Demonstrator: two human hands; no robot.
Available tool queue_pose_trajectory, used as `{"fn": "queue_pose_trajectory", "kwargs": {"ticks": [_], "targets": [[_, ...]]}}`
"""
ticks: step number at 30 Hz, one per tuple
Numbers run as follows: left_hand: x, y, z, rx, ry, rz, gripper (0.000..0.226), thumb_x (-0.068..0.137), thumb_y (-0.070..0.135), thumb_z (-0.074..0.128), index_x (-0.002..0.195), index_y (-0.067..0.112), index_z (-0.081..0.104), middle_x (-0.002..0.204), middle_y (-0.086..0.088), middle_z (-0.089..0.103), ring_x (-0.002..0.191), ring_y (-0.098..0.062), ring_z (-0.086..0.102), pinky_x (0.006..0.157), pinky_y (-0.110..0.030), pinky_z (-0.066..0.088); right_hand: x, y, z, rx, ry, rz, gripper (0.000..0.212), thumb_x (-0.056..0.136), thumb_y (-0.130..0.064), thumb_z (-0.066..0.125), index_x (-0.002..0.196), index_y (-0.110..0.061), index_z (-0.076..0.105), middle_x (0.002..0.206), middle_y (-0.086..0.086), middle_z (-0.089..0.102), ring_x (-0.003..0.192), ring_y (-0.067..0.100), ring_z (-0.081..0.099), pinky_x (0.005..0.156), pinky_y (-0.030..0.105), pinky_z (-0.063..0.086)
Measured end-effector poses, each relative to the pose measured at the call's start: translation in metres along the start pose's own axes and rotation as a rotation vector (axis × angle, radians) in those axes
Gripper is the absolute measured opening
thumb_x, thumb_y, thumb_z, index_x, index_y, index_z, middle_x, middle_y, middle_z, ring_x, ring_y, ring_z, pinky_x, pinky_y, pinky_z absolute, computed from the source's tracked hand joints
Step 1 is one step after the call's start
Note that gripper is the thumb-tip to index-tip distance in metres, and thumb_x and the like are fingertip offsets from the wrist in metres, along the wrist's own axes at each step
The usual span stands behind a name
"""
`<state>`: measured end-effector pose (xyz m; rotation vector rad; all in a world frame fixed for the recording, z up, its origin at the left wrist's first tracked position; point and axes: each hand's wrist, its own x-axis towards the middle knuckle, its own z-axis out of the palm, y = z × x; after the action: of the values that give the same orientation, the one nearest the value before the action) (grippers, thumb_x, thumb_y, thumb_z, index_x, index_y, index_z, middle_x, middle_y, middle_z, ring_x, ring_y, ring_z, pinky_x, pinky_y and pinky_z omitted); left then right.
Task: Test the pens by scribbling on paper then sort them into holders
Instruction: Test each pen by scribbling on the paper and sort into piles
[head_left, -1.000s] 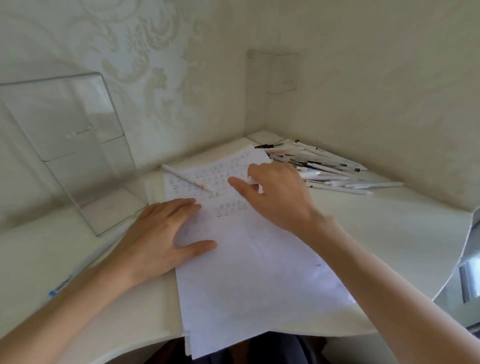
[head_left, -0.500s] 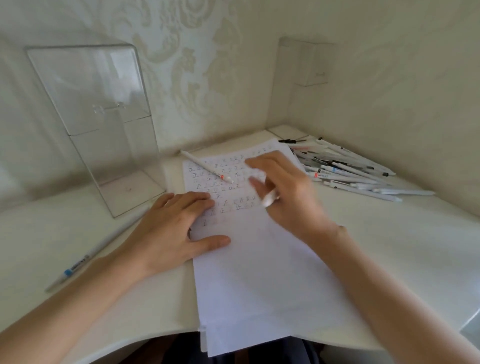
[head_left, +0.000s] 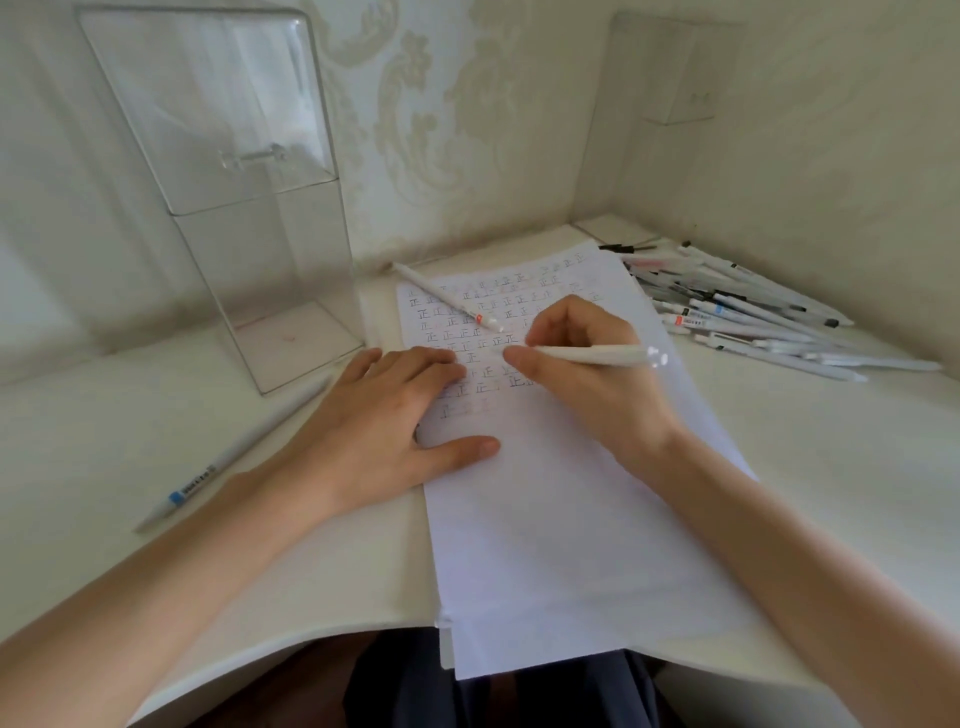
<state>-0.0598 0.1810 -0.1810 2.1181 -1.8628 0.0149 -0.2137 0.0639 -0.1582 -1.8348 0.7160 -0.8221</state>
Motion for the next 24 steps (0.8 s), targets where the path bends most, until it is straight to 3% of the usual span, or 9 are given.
{"fn": "queue_pose_trajectory", "kwargs": {"ticks": [5, 8, 10, 15, 18, 24], "targets": [[0.001, 0.0, -0.001, -0.009, -0.007, 0.0, 0.101, 0.06, 0.089, 0.016, 0.133, 0.026, 0.045, 0.141, 0.013, 0.04, 0.13, -0.006, 0.033, 0.111, -0.03, 0.014, 0.005, -0.004, 0.006, 0.11, -0.04, 0.089, 0.012, 0.09, -0.014, 0.06, 0.079, -0.01, 0.063, 0.067, 0.004, 0.069, 0.06, 0.008, 0.06, 0.055, 0.023, 0.046], [0.0, 0.0, -0.001, -0.031, -0.011, -0.004, 0.095, 0.062, 0.085, 0.021, 0.134, 0.026, 0.043, 0.14, 0.013, 0.038, 0.13, -0.006, 0.03, 0.113, -0.032, 0.014, 0.01, -0.007, 0.016, -0.07, -0.036, 0.082, 0.028, 0.083, -0.028, 0.07, 0.07, -0.01, 0.053, 0.056, 0.0, 0.062, 0.046, -0.001, 0.047, 0.048, 0.011, 0.034], [0.0, 0.0, -0.002, -0.038, -0.014, -0.002, 0.094, 0.063, 0.083, 0.021, 0.134, 0.026, 0.043, 0.14, 0.012, 0.038, 0.129, -0.006, 0.031, 0.113, -0.033, 0.016, 0.013, -0.006, 0.023, -0.14, -0.009, 0.088, 0.033, 0.081, -0.031, 0.072, 0.069, -0.012, 0.047, 0.053, 0.0, 0.053, 0.043, 0.001, 0.039, 0.044, 0.011, 0.029], [0.0, 0.0, -0.002, -0.052, -0.013, -0.002, 0.096, 0.062, 0.083, 0.022, 0.134, 0.024, 0.044, 0.14, 0.011, 0.039, 0.129, -0.006, 0.031, 0.113, -0.035, 0.016, 0.015, -0.001, 0.024, -0.166, 0.042, 0.057, 0.029, 0.075, -0.007, 0.061, 0.061, -0.013, 0.037, 0.058, 0.005, 0.031, 0.053, 0.009, 0.027, 0.042, 0.018, 0.02], [0.001, 0.0, -0.001, -0.061, -0.015, 0.0, 0.095, 0.062, 0.082, 0.023, 0.134, 0.023, 0.044, 0.14, 0.011, 0.039, 0.13, -0.006, 0.031, 0.113, -0.034, 0.015, 0.014, 0.001, 0.024, -0.184, 0.023, 0.059, 0.025, 0.073, -0.004, 0.06, 0.061, -0.01, 0.04, 0.057, 0.007, 0.032, 0.052, 0.011, 0.028, 0.043, 0.019, 0.021], [0.0, 0.0, 0.0, -0.077, -0.011, -0.006, 0.094, 0.062, 0.083, 0.023, 0.134, 0.025, 0.043, 0.14, 0.013, 0.038, 0.13, -0.004, 0.029, 0.114, -0.032, 0.013, 0.015, 0.004, 0.024, -0.281, -0.02, 0.042, 0.039, 0.075, -0.01, 0.061, 0.055, -0.019, 0.029, 0.044, -0.01, 0.027, 0.046, 0.007, 0.026, 0.041, 0.017, 0.022]]}}
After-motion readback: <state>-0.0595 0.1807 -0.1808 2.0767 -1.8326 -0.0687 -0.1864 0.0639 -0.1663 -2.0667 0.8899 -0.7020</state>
